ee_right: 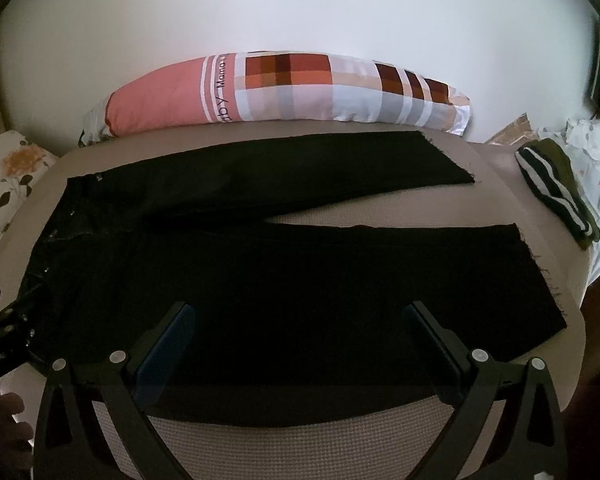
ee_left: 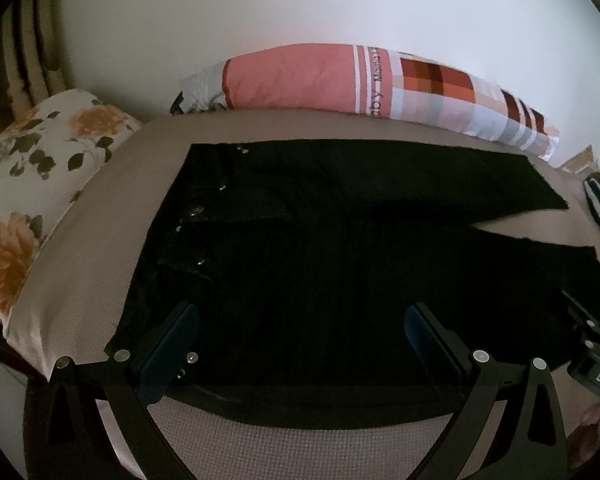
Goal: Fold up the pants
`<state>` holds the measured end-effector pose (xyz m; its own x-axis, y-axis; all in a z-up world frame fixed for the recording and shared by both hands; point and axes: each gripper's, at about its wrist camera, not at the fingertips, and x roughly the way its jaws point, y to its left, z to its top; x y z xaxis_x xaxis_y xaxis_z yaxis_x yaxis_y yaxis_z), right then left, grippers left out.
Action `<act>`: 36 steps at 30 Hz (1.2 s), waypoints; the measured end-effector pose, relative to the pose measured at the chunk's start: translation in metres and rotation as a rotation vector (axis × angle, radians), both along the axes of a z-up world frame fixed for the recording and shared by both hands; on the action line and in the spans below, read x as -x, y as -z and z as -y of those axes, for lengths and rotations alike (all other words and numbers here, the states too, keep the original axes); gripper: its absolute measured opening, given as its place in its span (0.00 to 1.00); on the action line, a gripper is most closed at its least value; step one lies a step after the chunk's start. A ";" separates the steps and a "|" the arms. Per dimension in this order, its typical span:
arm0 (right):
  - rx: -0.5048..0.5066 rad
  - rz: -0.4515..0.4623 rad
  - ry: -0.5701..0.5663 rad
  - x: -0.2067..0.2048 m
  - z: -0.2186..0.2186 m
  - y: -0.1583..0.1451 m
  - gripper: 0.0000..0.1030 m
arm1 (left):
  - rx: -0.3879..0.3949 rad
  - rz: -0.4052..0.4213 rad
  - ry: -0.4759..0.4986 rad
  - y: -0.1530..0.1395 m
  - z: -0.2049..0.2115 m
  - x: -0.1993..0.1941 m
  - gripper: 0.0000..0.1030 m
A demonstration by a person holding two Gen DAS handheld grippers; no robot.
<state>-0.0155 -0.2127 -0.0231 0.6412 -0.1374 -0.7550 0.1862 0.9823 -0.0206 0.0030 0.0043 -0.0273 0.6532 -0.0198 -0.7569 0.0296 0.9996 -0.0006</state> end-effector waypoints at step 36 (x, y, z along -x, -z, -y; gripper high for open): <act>0.003 -0.002 0.008 -0.003 0.000 -0.002 1.00 | -0.022 -0.052 -0.016 0.004 0.002 0.001 0.99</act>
<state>-0.0124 -0.2126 -0.0210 0.6388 -0.1450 -0.7556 0.1940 0.9807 -0.0242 0.0016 0.0024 -0.0309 0.6134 0.0071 -0.7897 0.0140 0.9997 0.0199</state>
